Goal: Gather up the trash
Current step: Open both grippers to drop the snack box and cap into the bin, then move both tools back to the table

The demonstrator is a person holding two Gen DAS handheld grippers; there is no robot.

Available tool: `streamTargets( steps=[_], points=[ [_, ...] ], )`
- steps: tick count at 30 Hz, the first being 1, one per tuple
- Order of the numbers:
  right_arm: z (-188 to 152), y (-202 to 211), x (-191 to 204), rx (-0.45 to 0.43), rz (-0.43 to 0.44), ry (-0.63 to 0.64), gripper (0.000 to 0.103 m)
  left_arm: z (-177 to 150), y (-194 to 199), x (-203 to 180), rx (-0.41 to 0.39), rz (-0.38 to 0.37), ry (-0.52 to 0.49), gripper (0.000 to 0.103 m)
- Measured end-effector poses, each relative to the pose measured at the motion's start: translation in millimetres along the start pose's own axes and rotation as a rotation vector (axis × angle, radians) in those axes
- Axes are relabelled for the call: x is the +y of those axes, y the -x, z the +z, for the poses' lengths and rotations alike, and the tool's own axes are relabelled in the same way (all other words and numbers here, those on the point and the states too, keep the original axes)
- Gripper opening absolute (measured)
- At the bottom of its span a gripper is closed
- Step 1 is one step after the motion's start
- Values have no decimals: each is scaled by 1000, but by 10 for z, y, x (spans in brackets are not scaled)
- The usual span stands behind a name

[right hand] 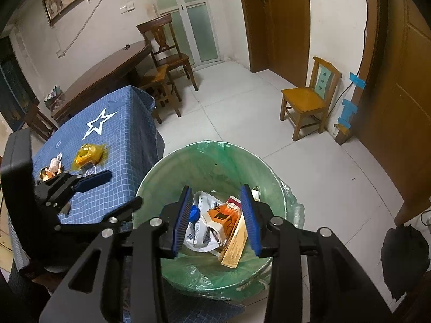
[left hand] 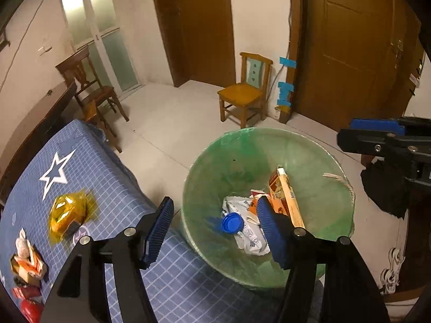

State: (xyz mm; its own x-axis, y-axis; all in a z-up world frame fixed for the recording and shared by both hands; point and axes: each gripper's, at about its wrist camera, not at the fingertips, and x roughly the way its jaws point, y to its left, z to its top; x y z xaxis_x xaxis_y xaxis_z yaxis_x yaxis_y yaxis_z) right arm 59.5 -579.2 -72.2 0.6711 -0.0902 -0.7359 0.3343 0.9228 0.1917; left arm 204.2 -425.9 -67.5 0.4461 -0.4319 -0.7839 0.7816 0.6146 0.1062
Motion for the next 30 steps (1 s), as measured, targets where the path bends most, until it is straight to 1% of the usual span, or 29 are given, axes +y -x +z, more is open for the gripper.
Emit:
streamTargets(
  steps=[3,5,6,7,9,12,13,15,17,21,23,26,27,28,30],
  points=[
    [-86,31,74,-46,-38,13,36,-131,100,134,-22,50,51,66],
    [-159,71,161,-89,-46,14,36,-246,185,231,-41,99,90,66],
    [-199,95,180,-111,-50,14,36,-327,241,291,-53,130,112,68],
    [-244,128,237,-149,-61,18,36,-387,287,328,-61,154,123,68],
    [-328,191,391,-227,-85,43,36,-577,416,452,-84,238,157,69],
    [-445,263,666,-329,-98,105,36,-855,632,669,-107,309,215,70],
    [-494,278,785,-362,-89,129,36,-937,697,730,-111,330,232,71],
    [-567,274,1014,-396,-58,167,36,-1176,896,929,-120,367,290,71],
    [-615,268,1183,-415,-37,196,36,-1356,1075,1109,-125,397,341,72],
    [-718,275,1658,-474,19,293,36,-1815,1482,1484,-136,488,440,75],
    [-763,273,1848,-482,47,335,37,-2072,1699,1680,-128,532,492,75],
    [-787,175,2117,-445,114,406,42,-2453,2018,1971,-121,578,587,75],
    [-786,120,2212,-418,148,429,45,-2590,2127,2060,-120,593,628,76],
    [-787,56,2308,-377,195,452,49,-2691,2207,2122,-117,606,663,76],
    [-797,-75,2495,-284,292,503,54,-2964,2337,2284,-95,637,761,76]
  ],
)
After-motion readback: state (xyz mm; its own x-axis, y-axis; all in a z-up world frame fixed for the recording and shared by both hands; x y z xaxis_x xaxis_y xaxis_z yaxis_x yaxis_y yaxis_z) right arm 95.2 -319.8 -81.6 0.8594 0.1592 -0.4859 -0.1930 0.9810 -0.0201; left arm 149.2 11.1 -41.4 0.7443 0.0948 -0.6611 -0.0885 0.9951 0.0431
